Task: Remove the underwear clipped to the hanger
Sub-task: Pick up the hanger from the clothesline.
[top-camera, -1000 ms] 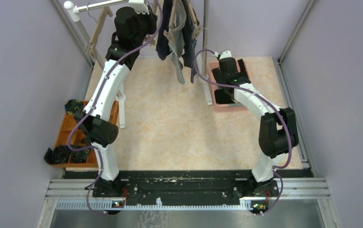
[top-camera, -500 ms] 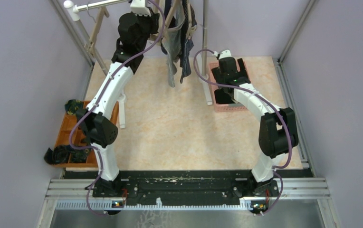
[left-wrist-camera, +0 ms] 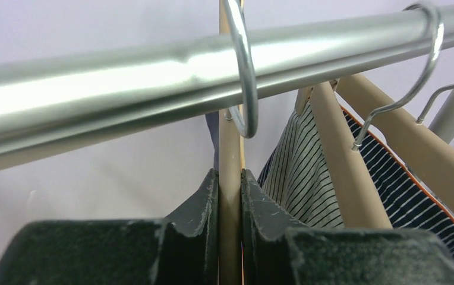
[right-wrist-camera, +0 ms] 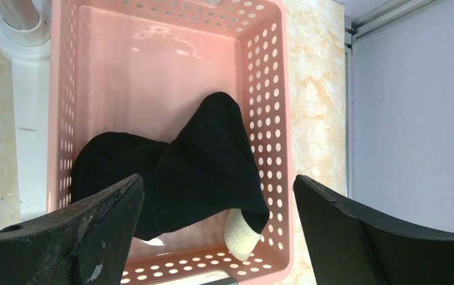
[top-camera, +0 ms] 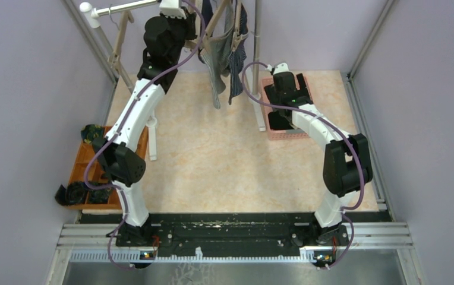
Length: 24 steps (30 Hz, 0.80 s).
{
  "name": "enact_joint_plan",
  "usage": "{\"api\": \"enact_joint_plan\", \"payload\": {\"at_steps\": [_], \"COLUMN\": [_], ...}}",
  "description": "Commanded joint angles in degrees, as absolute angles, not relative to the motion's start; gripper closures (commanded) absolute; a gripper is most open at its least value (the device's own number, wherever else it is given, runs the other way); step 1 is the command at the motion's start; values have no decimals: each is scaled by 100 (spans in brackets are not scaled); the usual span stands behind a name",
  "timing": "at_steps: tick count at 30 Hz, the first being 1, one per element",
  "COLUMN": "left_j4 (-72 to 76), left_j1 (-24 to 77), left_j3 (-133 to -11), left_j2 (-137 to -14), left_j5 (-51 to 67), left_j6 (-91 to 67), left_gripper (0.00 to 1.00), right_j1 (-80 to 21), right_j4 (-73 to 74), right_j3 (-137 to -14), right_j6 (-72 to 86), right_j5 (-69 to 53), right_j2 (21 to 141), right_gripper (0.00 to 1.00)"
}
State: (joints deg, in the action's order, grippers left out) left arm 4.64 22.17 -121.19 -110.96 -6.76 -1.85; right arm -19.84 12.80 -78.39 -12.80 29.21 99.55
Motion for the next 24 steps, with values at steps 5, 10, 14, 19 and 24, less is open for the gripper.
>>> {"api": "enact_joint_plan", "payload": {"at_steps": [5, 10, 14, 19, 24], "left_j4": [940, 54, -589, -1101, -1720], "left_j1": [2287, 2337, 2406, 2425, 2425], "left_j3": [-11840, -11773, -11254, -10546, -10324], "left_j2": [-10235, -9952, -9434, -8835, -8699], "left_j5": [-931, -1126, -1406, -1673, -1582], "left_j6": [288, 314, 401, 532, 453], "left_gripper": [100, 100, 100, 100, 100], "right_j1": [-2072, -2092, -2092, -2094, -2098], "right_j4": [1010, 1157, 1323, 1488, 1508], "right_j3": [-7909, -8052, -8324, -8581, -8504], "right_j6": [-1091, -1175, -1282, -1229, -1148], "right_j5": [2721, 2767, 2781, 2556, 2420], "right_j2": [9923, 9843, 9769, 9695, 9603], "right_gripper": [3, 3, 3, 3, 3]}}
